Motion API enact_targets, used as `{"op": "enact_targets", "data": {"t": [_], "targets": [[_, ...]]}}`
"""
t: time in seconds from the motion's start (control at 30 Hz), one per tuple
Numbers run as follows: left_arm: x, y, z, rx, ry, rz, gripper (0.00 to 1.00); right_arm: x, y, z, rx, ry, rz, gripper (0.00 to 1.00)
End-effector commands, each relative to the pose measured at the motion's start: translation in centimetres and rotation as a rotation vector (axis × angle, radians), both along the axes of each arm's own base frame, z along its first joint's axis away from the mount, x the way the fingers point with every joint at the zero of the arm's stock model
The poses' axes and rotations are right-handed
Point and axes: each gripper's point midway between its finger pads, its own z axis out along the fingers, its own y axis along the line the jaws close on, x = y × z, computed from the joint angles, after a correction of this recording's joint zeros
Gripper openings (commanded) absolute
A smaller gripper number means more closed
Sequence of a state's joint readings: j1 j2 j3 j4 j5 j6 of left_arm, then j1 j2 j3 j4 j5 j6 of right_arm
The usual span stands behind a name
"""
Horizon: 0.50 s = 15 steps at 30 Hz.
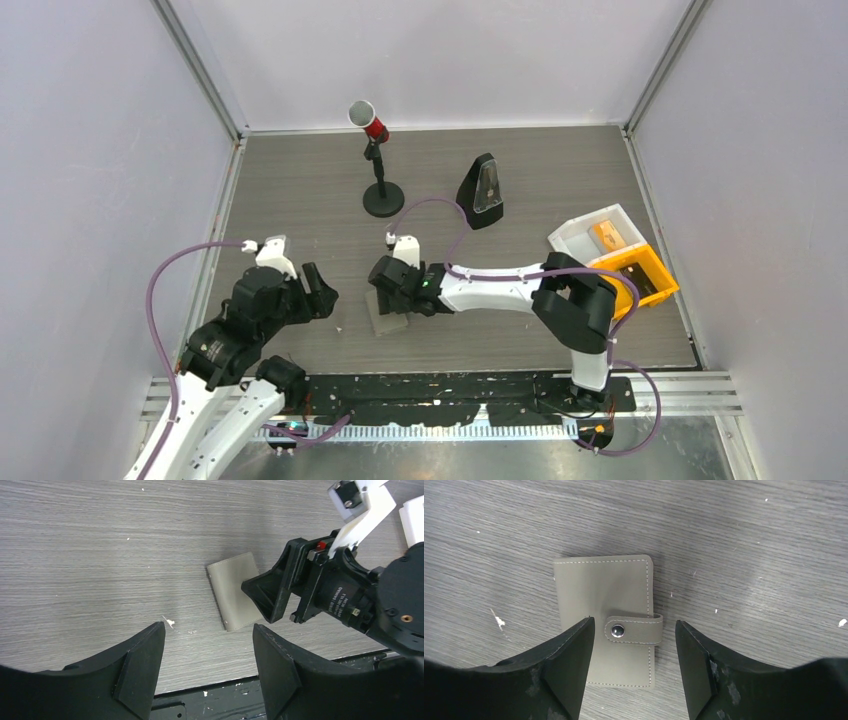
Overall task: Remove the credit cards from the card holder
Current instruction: Open the card holder at the center of the board.
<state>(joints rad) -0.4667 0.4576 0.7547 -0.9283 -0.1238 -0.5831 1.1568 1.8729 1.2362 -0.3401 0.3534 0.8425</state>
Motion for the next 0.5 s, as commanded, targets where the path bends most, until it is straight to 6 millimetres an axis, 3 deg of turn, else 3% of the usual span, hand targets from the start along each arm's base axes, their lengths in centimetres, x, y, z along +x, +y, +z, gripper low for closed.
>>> {"op": "enact_targets", "data": {"t": [0.0,0.2,0.47], "targets": [[0.5,0.2,0.9,-0.002,-0.051,0.005,0.67,0.0,0.9,0.5,0.011,-0.003,-0.011,0.66],[0.5,-0.6,0.4,-0.025,-0.031,-0.018,0.67,-0.1,0.1,0.4,0.008,-0.022,-0.006,0.60],[0.4,-1.4,-0.6,-0.036,0.036,-0.033,0.67,-0.2,-0.9,0.4,0.017,-0.046,-0.013,0.42]]}}
